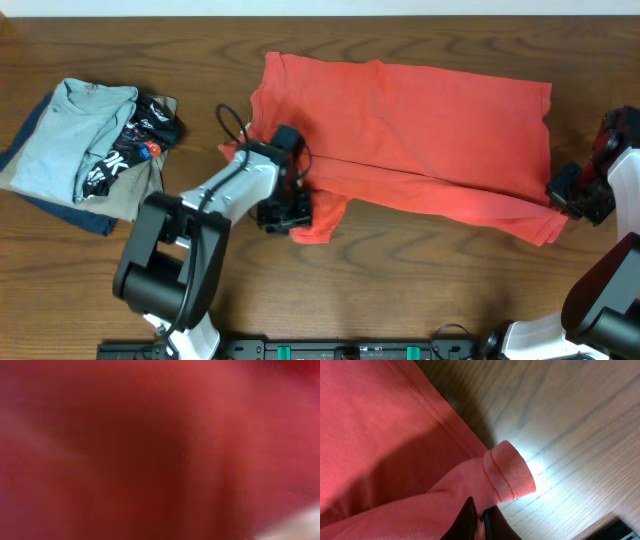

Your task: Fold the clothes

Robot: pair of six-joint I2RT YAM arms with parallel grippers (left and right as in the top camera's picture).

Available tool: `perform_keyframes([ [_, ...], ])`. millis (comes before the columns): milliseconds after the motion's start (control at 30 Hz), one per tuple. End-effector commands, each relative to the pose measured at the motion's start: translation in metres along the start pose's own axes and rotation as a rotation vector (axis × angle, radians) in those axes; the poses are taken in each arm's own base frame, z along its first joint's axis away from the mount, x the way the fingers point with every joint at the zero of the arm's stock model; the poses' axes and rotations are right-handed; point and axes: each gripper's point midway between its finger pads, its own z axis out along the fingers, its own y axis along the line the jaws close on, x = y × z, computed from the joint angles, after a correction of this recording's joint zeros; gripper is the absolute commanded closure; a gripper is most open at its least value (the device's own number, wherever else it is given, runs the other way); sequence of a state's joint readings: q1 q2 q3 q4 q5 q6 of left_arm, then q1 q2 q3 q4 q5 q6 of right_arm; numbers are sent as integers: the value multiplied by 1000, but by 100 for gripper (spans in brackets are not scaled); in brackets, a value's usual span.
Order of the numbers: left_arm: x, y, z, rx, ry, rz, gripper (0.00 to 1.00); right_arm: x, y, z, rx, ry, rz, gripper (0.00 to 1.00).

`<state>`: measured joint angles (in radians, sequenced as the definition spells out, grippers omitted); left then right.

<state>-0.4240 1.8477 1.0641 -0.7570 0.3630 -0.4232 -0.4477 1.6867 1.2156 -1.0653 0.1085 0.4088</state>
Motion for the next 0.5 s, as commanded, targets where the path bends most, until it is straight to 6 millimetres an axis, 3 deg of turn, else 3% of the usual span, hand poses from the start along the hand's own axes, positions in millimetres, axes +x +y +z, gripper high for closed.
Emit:
perform_keyframes([
  [0,10,-4,11,-14,8,-15,77,0,-2,-1,17,-8,-20,94],
  [67,27,-22,10,74,90,-29,92,0,-2,-1,16,-8,-28,94],
  [133,58,-59,-1,280,254,-38,94,0,-2,-1,20,-10,-30,94],
  [167,80,-83,-16,425,372,-45,94,-1,-2,-1,19,-11,-29,94],
  [267,111,-128,-57,717,545,10,94,-2,-2,-1,17,-15,-29,94],
  [367,122,-139,-71,776,556,74,94,-2,-1,-1,16,-17,-29,94],
  [467,120,-136,-63,709,482,126,90,-2,-1,-1,17,-16,-29,94],
])
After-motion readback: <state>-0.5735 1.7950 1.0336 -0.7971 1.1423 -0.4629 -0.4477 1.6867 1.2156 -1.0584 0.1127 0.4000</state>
